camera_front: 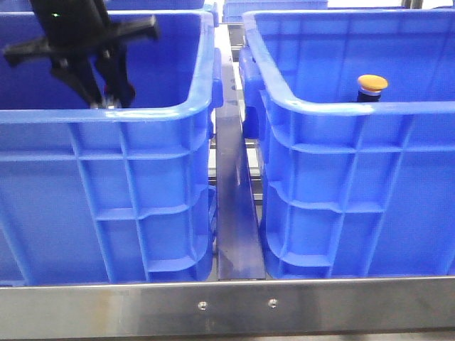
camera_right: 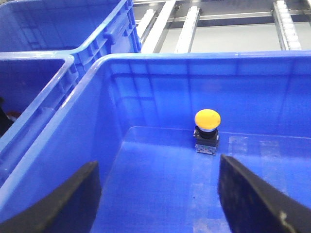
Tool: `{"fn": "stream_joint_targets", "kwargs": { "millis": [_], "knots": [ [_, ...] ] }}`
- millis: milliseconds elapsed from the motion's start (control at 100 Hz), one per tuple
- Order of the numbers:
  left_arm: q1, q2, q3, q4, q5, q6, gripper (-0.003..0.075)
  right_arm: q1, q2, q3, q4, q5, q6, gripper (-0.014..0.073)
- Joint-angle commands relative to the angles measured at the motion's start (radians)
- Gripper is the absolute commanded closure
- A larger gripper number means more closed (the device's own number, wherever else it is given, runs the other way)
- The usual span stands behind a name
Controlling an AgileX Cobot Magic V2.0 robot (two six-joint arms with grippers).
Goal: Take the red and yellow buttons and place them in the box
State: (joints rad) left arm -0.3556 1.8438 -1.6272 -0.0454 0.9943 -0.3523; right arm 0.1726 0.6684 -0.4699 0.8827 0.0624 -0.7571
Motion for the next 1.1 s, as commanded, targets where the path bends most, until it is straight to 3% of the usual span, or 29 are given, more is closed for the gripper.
{"fn": "stream_joint_targets", "kwargs": {
  "millis": [0, 560, 800, 1090],
  "knots": [
    [-0.013, -0.112, -0.029, 0.011, -0.05, 0.004, 0.0741, -0.002, -0.006, -0.024, 0.004, -0.056, -0.005, 0.0067],
    [-0.184, -0.331, 0.015, 0.045, -0.071, 0.026, 0.0741, -0.002, -0.006, -0.024, 0.004, -0.056, -0.005, 0.0067],
    [-0.319, -0.346, 0.091, -0.088, -0.083, 0.183, 0.0741, -0.002, -0.006, -0.024, 0.004, -0.055, -0.005, 0.0067],
    [-0.439, -0.346, 0.091, -0.11, -0.074, 0.336, 0.0741, -0.002, 0.012, -0.065, 0.014, 0.048, -0.005, 0.0067]
  ]
}}
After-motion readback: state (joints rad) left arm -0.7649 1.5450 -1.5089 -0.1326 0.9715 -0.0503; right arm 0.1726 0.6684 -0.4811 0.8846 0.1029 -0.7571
